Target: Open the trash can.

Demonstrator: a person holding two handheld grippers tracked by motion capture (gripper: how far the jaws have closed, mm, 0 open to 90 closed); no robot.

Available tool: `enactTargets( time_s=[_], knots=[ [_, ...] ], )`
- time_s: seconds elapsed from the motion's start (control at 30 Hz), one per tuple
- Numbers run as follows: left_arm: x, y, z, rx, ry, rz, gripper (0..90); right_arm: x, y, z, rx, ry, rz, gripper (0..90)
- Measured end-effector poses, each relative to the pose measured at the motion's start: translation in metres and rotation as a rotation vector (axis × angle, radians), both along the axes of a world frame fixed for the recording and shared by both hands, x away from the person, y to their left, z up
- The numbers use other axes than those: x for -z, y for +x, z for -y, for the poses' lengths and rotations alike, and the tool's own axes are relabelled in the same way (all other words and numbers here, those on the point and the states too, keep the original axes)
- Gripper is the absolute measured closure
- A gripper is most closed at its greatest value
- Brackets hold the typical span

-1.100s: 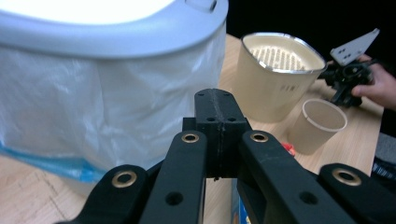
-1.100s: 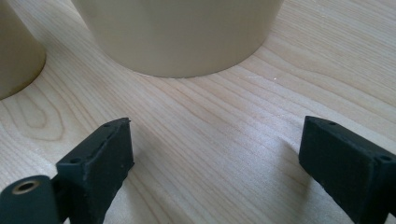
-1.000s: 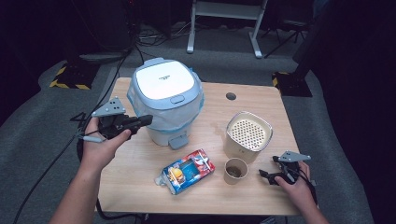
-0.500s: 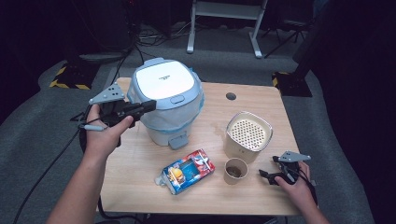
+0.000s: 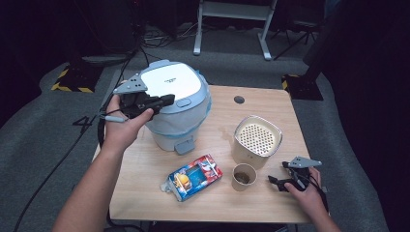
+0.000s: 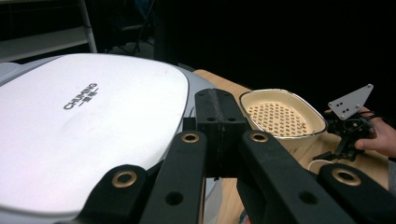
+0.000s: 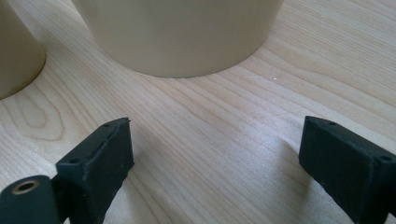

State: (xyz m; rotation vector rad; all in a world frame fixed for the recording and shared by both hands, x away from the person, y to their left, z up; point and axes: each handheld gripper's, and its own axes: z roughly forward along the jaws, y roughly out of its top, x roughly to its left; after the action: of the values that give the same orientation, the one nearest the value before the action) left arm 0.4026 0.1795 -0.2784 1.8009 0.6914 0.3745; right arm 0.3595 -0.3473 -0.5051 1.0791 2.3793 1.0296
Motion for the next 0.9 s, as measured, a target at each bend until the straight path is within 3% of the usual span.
enactTargets(
  time_s=[0.37, 0.47, 0.9],
  knots=[
    [0.005, 0.013, 0.025, 0.008, 0.062, -0.046, 90.0, 0.0, 0.0, 0.0, 0.0, 0.0, 0.0, 10.1],
    [0.007, 0.016, 0.031, -0.011, 0.083, -0.052, 90.0, 0.0, 0.0, 0.0, 0.0, 0.0, 0.0, 10.1],
    [0.005, 0.016, 0.037, -0.056, 0.121, -0.066, 90.0, 0.0, 0.0, 0.0, 0.0, 0.0, 0.0, 10.1]
  ],
)
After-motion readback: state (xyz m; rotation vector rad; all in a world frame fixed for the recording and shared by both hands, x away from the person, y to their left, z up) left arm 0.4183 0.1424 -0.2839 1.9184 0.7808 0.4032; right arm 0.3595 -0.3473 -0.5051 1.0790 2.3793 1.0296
